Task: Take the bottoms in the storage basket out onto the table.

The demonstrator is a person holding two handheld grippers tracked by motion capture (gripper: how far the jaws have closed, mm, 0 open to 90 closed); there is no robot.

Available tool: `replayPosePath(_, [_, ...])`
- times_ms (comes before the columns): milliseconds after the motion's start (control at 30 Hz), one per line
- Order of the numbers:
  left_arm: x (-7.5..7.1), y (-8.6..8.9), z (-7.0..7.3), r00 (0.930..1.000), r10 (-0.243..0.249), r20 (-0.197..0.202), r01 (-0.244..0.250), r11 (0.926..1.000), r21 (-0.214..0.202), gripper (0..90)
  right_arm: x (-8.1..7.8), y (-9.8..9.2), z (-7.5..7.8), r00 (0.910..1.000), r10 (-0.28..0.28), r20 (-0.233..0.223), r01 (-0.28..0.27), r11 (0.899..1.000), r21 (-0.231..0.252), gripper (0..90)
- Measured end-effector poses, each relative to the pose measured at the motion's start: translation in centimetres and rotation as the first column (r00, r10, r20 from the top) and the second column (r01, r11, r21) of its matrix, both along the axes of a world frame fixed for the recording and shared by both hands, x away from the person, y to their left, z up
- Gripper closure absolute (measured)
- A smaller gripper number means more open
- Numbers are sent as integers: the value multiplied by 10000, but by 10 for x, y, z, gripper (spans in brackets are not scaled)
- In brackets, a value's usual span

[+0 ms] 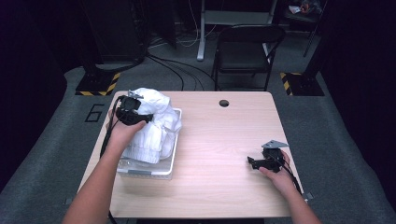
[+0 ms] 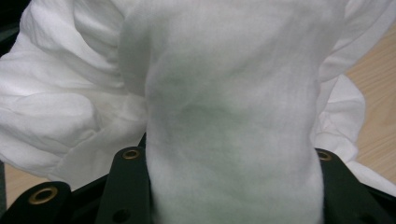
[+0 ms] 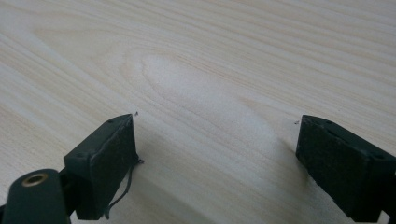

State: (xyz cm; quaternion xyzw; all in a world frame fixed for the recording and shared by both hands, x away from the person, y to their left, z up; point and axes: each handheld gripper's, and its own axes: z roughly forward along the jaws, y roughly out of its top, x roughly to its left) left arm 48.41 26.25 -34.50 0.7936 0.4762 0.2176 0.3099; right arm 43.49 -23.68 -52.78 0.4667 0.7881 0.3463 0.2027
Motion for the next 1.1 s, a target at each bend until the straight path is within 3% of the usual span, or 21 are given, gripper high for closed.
replayPosePath(667, [-12, 1, 62, 9965, 32, 831, 3, 9991, -425, 544, 0, 0, 0, 10000, -2, 1, 2, 10000, 1, 115])
replayPosePath(1100, [-22, -4, 89, 9918, -147, 1266, 214, 9984, -517, 544, 0, 0, 0, 10000, 0, 0, 0, 10000, -2, 116])
